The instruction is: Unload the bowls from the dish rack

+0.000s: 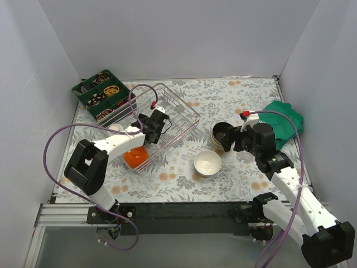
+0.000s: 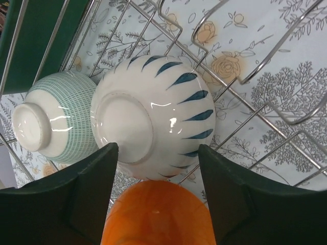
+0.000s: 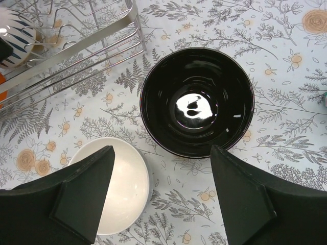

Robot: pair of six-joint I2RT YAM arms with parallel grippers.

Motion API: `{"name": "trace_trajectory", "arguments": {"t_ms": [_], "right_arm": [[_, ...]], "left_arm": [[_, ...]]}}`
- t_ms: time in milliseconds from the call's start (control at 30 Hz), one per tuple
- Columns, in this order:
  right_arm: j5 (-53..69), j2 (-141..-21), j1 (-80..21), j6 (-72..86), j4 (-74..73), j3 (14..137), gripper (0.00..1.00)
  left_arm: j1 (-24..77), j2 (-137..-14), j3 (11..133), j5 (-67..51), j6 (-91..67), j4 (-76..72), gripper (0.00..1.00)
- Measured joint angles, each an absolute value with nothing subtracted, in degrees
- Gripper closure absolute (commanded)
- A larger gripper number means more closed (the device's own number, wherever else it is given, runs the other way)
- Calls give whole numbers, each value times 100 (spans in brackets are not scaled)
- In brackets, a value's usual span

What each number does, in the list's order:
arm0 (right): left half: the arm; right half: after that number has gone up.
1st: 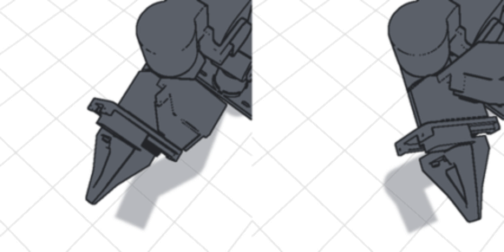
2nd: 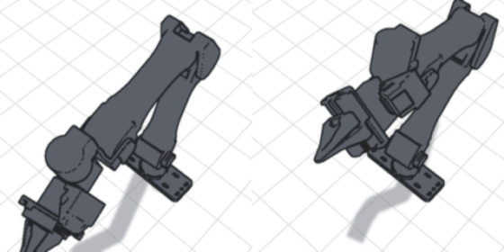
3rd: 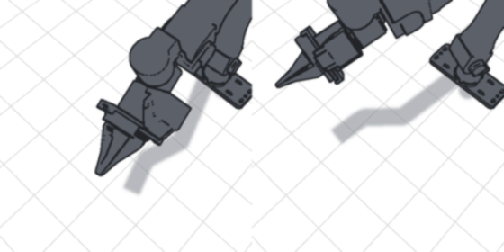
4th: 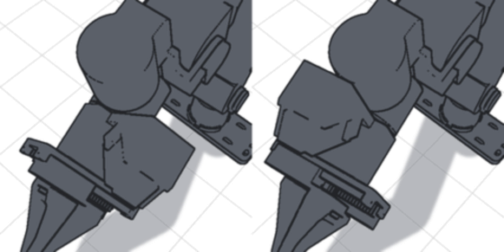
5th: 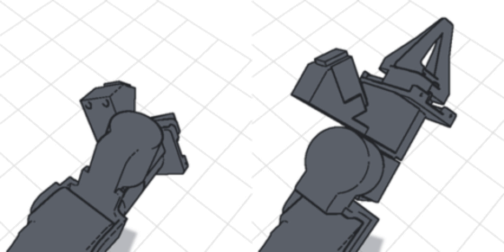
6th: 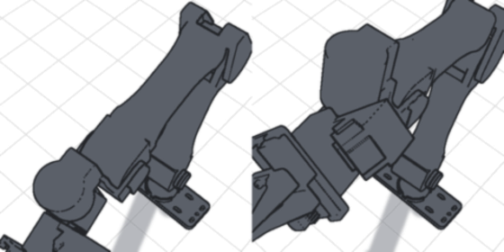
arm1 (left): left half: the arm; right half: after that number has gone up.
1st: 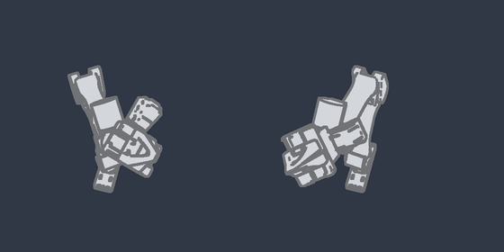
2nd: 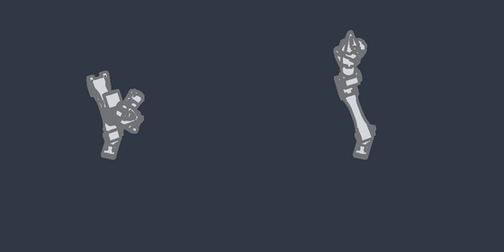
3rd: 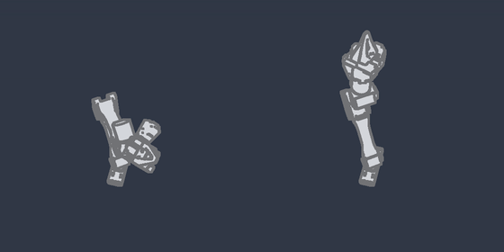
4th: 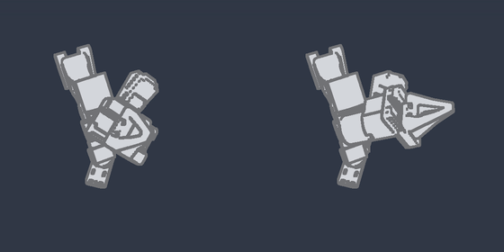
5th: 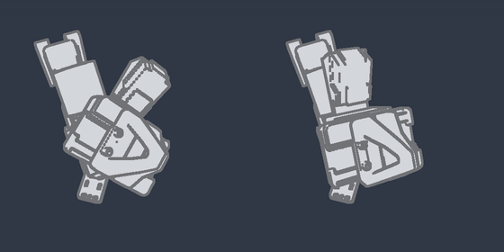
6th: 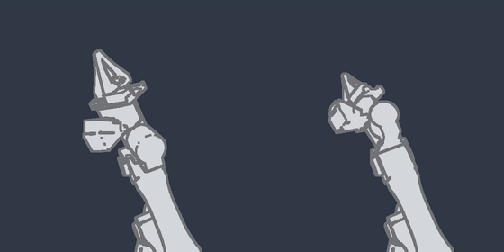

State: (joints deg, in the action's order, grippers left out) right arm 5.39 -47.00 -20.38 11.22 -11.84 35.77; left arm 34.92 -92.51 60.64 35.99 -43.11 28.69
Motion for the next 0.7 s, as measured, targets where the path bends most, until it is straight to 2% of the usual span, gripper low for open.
{"name": "trace_trajectory", "arguments": {"t_ms": [133,300,567,700], "right_arm": [[355,-4611,-2121,1070,-1186,3575,17],[226,-4534,-2187,1028,-1188,3575,17],[143,-4480,-2226,1022,-1188,3575,17],[143,-4480,-2252,1017,-1190,3575,17]], "left_arm": [[3520,-9376,6066,3791,-4270,2565,46],[3509,-9421,6071,4075,-4235,2169,45],[3476,-9349,6169,4169,-4244,1903,19],[3472,-9111,6165,3953,-4093,2032,15]]}}
